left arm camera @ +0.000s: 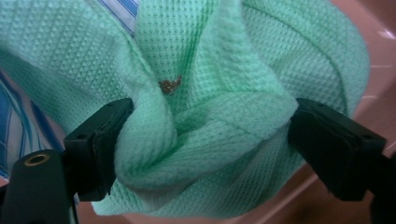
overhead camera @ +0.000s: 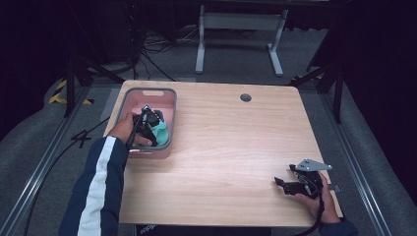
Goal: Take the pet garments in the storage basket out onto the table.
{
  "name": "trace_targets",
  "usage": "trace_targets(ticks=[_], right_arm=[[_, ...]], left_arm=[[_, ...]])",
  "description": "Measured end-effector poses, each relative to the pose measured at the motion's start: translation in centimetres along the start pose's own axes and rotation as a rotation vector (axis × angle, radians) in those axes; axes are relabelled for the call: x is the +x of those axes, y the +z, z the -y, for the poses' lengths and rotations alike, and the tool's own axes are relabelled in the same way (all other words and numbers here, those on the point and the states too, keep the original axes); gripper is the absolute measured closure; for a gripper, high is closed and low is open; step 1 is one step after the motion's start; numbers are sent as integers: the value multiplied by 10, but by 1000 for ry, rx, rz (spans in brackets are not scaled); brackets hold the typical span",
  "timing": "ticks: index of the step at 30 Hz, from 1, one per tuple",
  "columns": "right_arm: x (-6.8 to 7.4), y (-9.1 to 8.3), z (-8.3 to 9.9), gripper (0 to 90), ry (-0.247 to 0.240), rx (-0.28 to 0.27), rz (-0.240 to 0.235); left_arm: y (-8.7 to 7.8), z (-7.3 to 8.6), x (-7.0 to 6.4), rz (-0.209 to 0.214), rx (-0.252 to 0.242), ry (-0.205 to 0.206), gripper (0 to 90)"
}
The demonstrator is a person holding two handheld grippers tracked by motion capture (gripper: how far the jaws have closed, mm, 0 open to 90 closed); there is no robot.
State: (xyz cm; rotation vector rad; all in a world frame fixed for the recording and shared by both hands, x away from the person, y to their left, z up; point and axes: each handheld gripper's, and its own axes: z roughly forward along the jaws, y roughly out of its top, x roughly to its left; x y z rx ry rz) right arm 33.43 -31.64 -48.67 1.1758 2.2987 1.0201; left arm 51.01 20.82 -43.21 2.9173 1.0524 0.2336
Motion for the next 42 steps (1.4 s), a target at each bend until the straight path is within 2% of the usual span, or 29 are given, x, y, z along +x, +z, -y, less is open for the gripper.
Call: trace_targets(ticks=[1, 3, 4, 6, 8, 10, 11, 16, 17, 20, 23, 24, 26, 28, 30, 32, 33, 38, 39, 40, 41, 42], right_arm=[[0, 0, 0, 185, 0, 0, 0], [0, 0, 0, 185, 0, 0, 0], [0, 0, 0, 185, 0, 0, 0], [0, 0, 0, 185, 0, 0, 0], [0, 0, 0, 185, 0, 0, 0], [0, 0, 0, 185, 0, 0, 0], [0, 0, 0, 185, 0, 0, 0], [0, 0, 0, 185, 0, 0, 0], [0, 0, 0, 185, 0, 0, 0], [0, 0, 0, 185, 0, 0, 0], [0, 0, 0, 185, 0, 0, 0], [0, 0, 0, 185, 0, 0, 0], [0, 0, 0, 185, 0, 0, 0], [0, 0, 0, 185, 0, 0, 0], [0, 0, 0, 185, 0, 0, 0], [0, 0, 0, 185, 0, 0, 0], [0, 0, 0, 185, 0, 0, 0], [0, 0, 0, 185, 0, 0, 0], [0, 0, 0, 185, 0, 0, 0], [0, 0, 0, 185, 0, 0, 0], [0, 0, 0, 185, 0, 0, 0], [0, 0, 0, 185, 0, 0, 0]], left_arm=[[-2, 0, 0, -16, -6, 16, 192], [-4, 0, 1, -65, -14, 28, 419], [-4, 0, 1, -65, -14, 28, 470], [-4, 0, 1, -69, -15, 34, 506], [-4, 2, 1, -96, -52, 16, 568], [-5, 2, 1, -90, -47, 20, 598], [-6, 2, 0, -118, -54, 30, 616], [-12, 2, -1, -113, -81, 26, 707], [-15, 4, -2, -101, -96, 23, 717], [-19, 6, -2, -106, -127, 21, 737], [-24, 8, -3, -111, -137, 21, 749], [-26, 8, -3, -100, -140, 25, 750], [-30, 10, -3, -119, -166, 27, 753], [-36, 13, -3, -116, -176, 34, 755], [-42, 15, -2, -117, -210, 34, 758], [-48, 19, -2, -161, -275, 32, 766], [-49, 21, -2, -169, -299, 26, 769], [-58, 24, 0, -155, -344, 13, 771], [-61, 25, -1, -165, -345, 13, 771], [-63, 25, -1, -183, -367, 7, 771], [-68, 26, -1, -170, -382, 2, 771], [-72, 26, -1, -178, -405, -6, 771]])
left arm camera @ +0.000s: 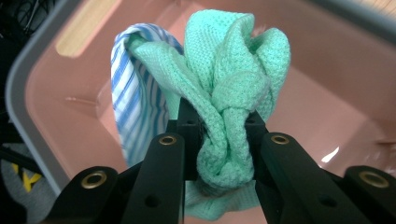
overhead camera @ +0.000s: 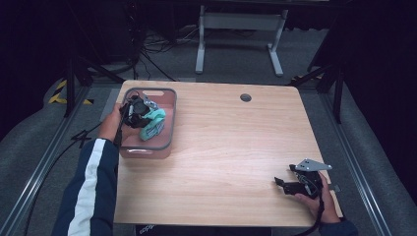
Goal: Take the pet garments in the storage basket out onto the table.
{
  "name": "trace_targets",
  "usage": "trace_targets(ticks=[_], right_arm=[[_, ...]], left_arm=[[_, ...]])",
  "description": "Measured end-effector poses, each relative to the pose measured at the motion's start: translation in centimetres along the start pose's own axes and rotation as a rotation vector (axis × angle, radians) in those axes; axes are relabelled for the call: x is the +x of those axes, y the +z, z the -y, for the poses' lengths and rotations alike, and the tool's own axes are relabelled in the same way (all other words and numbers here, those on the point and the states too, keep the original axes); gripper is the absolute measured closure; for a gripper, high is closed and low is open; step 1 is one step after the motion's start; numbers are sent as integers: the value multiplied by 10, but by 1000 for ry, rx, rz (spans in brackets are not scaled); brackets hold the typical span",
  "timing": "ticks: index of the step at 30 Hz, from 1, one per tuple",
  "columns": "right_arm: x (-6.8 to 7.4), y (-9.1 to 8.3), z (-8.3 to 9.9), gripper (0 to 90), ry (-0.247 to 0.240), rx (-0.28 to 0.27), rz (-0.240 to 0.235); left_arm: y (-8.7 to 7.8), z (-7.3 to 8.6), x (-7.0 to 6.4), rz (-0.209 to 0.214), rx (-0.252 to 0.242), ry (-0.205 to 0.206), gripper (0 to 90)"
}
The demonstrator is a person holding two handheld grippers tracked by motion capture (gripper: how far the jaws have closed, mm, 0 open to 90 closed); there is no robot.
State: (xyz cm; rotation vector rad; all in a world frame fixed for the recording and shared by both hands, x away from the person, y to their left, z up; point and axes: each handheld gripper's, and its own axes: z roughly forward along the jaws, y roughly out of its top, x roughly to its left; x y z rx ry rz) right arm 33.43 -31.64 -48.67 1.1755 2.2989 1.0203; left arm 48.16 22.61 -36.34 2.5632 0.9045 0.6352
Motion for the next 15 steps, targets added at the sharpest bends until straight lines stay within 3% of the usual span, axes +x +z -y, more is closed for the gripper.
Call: trace_targets(ticks=[3, 4, 5, 8, 15], right_arm=[[0, 0, 0, 185, 0, 0, 0], [0, 0, 0, 185, 0, 0, 0], [0, 0, 0, 185, 0, 0, 0], [0, 0, 0, 185, 0, 0, 0], [0, 0, 0, 185, 0, 0, 0]], left_arm=[[-8, -2, 1, -21, -31, -13, 771], [-15, -4, 1, -42, -78, -27, 772], [-15, -4, 1, -42, -78, -27, 771], [-25, -6, -1, -43, -138, -34, 771], [-40, -11, -3, -44, -188, -32, 771]])
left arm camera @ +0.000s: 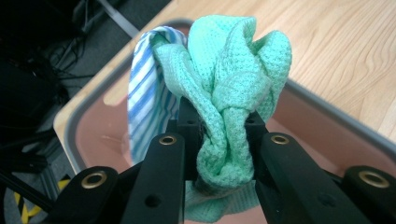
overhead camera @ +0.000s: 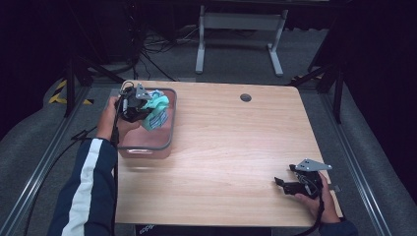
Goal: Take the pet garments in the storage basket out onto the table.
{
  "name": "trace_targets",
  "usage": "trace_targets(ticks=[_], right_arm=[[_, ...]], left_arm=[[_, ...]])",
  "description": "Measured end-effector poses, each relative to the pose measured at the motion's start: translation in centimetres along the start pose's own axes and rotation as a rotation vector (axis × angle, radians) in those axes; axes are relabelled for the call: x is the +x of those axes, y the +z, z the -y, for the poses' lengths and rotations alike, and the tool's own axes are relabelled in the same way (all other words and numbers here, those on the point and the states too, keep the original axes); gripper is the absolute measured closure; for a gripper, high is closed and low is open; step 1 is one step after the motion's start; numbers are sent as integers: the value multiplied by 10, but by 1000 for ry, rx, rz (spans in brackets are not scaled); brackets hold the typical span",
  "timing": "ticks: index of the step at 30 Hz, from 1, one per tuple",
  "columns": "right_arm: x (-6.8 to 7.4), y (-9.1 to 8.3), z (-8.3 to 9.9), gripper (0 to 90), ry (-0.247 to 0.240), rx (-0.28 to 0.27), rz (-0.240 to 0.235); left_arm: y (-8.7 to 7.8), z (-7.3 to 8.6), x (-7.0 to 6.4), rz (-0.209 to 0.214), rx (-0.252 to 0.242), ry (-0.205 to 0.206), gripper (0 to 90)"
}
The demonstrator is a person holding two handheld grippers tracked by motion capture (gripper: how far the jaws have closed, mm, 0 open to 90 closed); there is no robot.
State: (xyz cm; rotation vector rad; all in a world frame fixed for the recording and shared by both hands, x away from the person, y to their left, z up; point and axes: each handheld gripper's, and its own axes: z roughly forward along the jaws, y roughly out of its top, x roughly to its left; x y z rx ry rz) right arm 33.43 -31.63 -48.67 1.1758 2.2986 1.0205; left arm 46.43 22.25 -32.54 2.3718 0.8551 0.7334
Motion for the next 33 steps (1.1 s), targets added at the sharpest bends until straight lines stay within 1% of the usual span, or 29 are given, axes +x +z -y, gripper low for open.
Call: trace_targets(ticks=[1, 2, 3, 4, 5, 8, 9, 10, 13, 14, 15, 17, 18, 19, 22, 23, 26, 27, 30, 32, 33], right_arm=[[0, 0, 0, 185, 0, 0, 0], [0, 0, 0, 185, 0, 0, 0], [0, 0, 0, 185, 0, 0, 0], [0, 0, 0, 185, 0, 0, 0], [0, 0, 0, 185, 0, 0, 0], [0, 0, 0, 185, 0, 0, 0], [0, 0, 0, 185, 0, 0, 0], [0, 0, 0, 185, 0, 0, 0], [0, 0, 0, 185, 0, 0, 0], [0, 0, 0, 185, 0, 0, 0], [0, 0, 0, 185, 0, 0, 0], [0, 0, 0, 185, 0, 0, 0], [0, 0, 0, 185, 0, 0, 0], [0, 0, 0, 185, 0, 0, 0], [0, 0, 0, 185, 0, 0, 0], [0, 0, 0, 185, 0, 0, 0], [0, 0, 0, 185, 0, 0, 0], [0, 0, 0, 185, 0, 0, 0], [0, 0, 0, 185, 0, 0, 0], [0, 0, 0, 185, 0, 0, 0], [0, 0, 0, 185, 0, 0, 0]], left_arm=[[-3, -1, -1, 0, -5, 1, 772], [-5, -3, -1, -7, -20, 0, 772], [-11, -5, -1, 0, -32, 1, 771], [-11, -5, -1, 0, -32, 1, 772], [-13, -7, -2, 3, -48, -8, 772], [-19, -11, -4, 9, -73, 0, 771], [-22, -14, -7, 7, -87, 6, 772], [-22, -14, -7, 7, -87, 6, 772], [-28, -20, -11, 23, -107, 22, 771], [-30, -22, -13, 21, -116, 33, 772], [-32, -24, -16, 26, -123, 31, 772], [-35, -30, -21, 30, -133, 55, 771], [-37, -32, -23, 35, -142, 54, 772], [-38, -34, -25, 39, -144, 69, 771], [-41, -42, -33, 48, -155, 93, 772], [-41, -45, -36, 55, -165, 98, 771], [-43, -51, -43, 77, -173, 119, 772], [-43, -54, -46, 82, -178, 117, 771], [-42, -59, -53, 100, -186, 141, 771], [-41, -63, -59, 112, -188, 158, 771], [-39, -66, -64, 121, -197, 166, 771]])
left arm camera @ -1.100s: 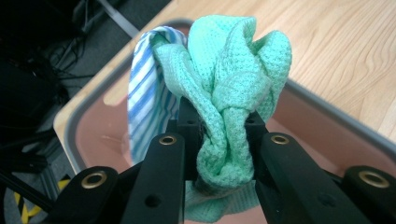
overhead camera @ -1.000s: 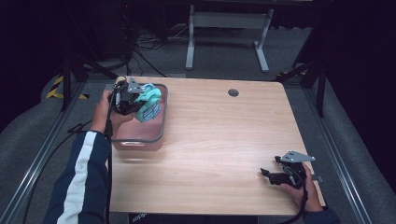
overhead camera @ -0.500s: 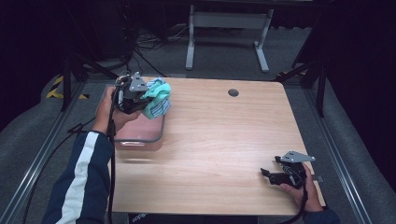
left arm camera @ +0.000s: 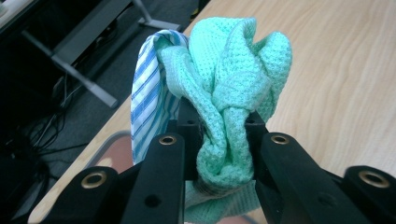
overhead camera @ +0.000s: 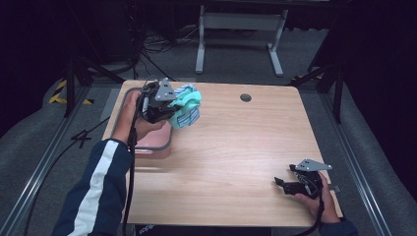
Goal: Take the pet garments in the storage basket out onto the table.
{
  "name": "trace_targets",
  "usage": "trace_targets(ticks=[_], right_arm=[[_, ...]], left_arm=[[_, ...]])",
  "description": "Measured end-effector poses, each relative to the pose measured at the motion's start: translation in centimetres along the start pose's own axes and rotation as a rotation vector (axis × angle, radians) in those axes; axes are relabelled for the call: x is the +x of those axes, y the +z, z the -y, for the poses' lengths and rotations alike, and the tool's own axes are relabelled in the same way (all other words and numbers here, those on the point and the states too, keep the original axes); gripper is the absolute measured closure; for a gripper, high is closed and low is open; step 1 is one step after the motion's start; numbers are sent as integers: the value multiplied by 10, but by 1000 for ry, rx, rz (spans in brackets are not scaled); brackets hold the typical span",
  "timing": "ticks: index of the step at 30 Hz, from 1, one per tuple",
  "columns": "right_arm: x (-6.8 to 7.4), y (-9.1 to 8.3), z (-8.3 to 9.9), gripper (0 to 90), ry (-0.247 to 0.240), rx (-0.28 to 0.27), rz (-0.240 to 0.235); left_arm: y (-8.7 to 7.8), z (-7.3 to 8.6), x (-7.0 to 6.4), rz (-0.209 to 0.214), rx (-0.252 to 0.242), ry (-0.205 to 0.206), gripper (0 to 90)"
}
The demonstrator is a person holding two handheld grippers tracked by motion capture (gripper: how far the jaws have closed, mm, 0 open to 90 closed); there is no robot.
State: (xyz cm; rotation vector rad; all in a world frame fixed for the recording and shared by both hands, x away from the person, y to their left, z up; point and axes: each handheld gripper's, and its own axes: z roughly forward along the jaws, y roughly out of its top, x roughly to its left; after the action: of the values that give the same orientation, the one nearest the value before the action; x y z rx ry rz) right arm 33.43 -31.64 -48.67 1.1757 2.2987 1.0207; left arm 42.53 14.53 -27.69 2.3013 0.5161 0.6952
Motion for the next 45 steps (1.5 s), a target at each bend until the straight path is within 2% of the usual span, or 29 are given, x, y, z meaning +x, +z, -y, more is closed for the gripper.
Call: trace_targets(ticks=[1, 7, 8, 9, 10, 14, 18, 20, 28, 33, 37, 39, 45], right_arm=[[0, 0, 0, 185, 0, 0, 0], [0, 0, 0, 185, 0, 0, 0], [0, 0, 0, 185, 0, 0, 0], [0, 0, 0, 185, 0, 0, 0], [0, 0, 0, 185, 0, 0, 0], [0, 0, 0, 185, 0, 0, 0], [0, 0, 0, 185, 0, 0, 0], [0, 0, 0, 185, 0, 0, 0], [0, 0, 0, 185, 0, 0, 0], [0, 0, 0, 185, 0, 0, 0], [0, 0, 0, 185, 0, 0, 0], [0, 0, 0, 185, 0, 0, 0], [0, 0, 0, 187, -1, 0, -1]], left_arm=[[2, -2, -2, 9, 3, 12, 771], [13, -10, -16, 48, -16, 22, 771], [20, -13, -23, 69, -26, 13, 771], [23, -14, -25, 79, -23, 26, 771], [25, -15, -28, 85, -20, 38, 771], [35, -18, -38, 105, -24, 39, 771], [53, -20, -49, 147, -7, 51, 771], [57, -20, -51, 151, -5, 45, 771], [77, -22, -67, 189, 13, 65, 770], [92, -17, -74, 210, 34, 50, 770], [100, -14, -77, 220, 45, 55, 768], [105, -10, -80, 233, 50, 36, 764], [118, -3, -89, 253, 81, 35, 759]])
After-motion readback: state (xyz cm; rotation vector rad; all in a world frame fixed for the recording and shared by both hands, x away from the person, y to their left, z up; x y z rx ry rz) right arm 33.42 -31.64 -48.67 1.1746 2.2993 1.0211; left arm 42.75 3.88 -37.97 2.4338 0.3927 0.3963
